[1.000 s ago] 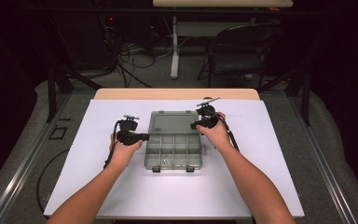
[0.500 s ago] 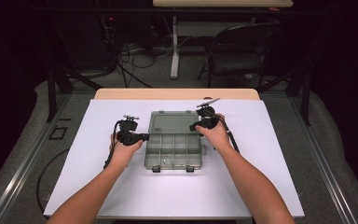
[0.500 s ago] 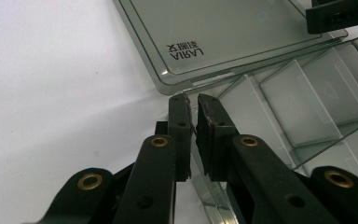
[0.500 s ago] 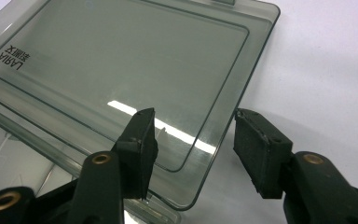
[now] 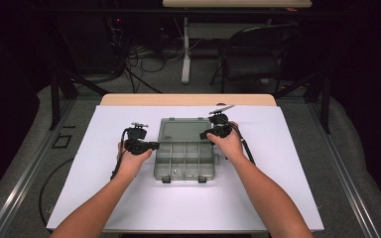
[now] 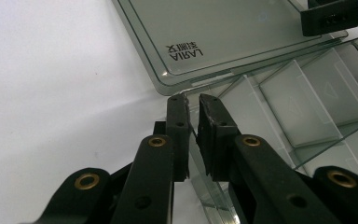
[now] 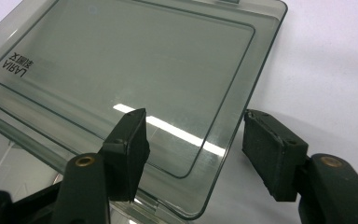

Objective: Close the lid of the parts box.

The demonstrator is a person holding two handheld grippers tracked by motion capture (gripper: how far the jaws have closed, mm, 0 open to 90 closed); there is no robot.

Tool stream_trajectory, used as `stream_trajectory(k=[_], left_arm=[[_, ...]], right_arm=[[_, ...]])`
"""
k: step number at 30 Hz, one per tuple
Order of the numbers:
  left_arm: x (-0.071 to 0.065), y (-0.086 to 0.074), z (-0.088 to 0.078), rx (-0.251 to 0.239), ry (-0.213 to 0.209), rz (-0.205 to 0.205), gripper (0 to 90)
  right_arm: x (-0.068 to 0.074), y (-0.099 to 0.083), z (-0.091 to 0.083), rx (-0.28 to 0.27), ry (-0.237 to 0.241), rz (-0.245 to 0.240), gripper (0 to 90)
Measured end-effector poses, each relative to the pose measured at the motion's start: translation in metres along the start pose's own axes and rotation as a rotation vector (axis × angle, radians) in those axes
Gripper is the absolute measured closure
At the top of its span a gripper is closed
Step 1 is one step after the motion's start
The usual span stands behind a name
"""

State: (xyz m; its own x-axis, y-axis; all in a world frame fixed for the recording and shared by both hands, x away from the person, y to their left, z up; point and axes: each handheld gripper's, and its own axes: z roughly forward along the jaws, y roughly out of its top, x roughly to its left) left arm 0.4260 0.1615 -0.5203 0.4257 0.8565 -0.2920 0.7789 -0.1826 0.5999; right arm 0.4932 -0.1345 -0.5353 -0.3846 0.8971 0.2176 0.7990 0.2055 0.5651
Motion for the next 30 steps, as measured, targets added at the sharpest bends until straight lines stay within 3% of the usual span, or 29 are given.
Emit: stream_trajectory(k=[30], left_arm=[[-0.0006, -0.0006, -0.0001, -0.001, 0.003, 0.003, 82.5]], right_arm=[[-0.0080, 0.0004, 0.0058, 0.014, 0.066, 0.080, 34.6]])
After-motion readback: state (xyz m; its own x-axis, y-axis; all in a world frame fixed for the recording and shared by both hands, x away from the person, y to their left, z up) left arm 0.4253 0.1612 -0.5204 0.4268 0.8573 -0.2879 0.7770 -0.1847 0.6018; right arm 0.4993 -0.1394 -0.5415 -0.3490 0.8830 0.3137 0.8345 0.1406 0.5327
